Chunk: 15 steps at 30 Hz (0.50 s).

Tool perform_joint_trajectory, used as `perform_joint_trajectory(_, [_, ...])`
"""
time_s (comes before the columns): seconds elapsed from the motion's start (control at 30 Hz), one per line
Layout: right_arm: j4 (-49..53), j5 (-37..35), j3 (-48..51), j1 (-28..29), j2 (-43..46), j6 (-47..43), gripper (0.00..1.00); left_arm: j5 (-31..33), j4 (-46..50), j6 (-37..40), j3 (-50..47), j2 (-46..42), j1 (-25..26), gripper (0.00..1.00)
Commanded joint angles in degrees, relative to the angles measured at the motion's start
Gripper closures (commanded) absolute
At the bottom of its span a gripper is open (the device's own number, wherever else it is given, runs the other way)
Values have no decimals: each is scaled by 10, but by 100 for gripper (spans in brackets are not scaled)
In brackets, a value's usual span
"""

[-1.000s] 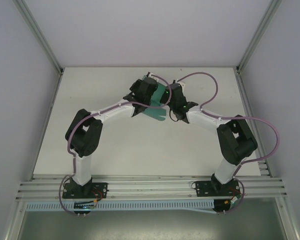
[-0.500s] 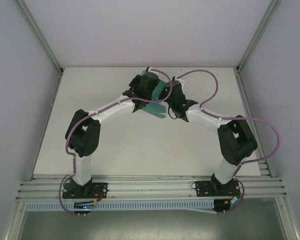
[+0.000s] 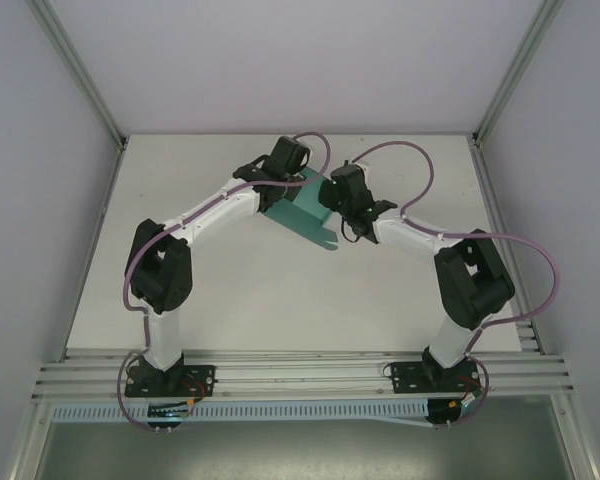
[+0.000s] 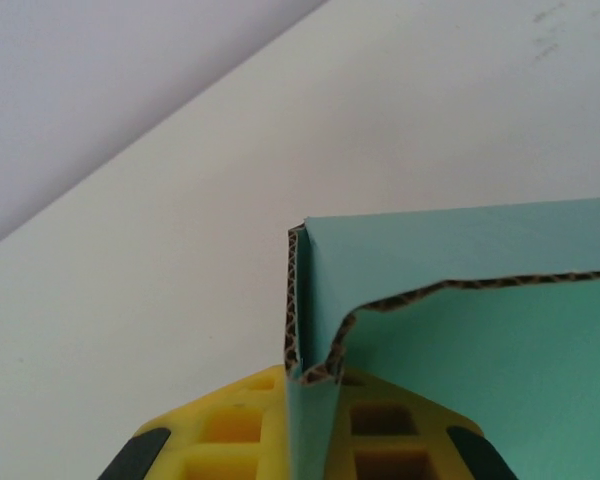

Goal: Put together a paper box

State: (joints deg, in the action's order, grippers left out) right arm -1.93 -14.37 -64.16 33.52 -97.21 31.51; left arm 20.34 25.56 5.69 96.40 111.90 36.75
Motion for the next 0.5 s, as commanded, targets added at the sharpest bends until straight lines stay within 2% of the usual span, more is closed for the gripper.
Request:
perform_joint_trajectory(0.0, [-27, 58, 20, -2, 59, -23, 34, -44, 15, 12, 2, 1, 2, 100])
perform_joint_trajectory(0.07, [-23, 72, 30, -2, 78, -26, 24, -61, 11, 19, -6, -1, 2, 100])
perform_joint_trajectory(0.1, [-24, 78, 37, -2, 87, -28, 15, -77, 8, 25, -10, -2, 2, 100])
perform_joint_trajectory(0.13, [-23, 86, 45, -2, 99, -28, 2, -88, -1, 34, -18, -6, 2, 100])
perform_joint_trajectory(0.4, [-18, 76, 142, -10, 238, -62, 1, -144, 2, 177, -50, 13, 1, 100])
perform_joint_trajectory(0.47, [-13, 68, 178, -36, 284, -62, 1, -199, 17, 215, -55, 14, 1, 100])
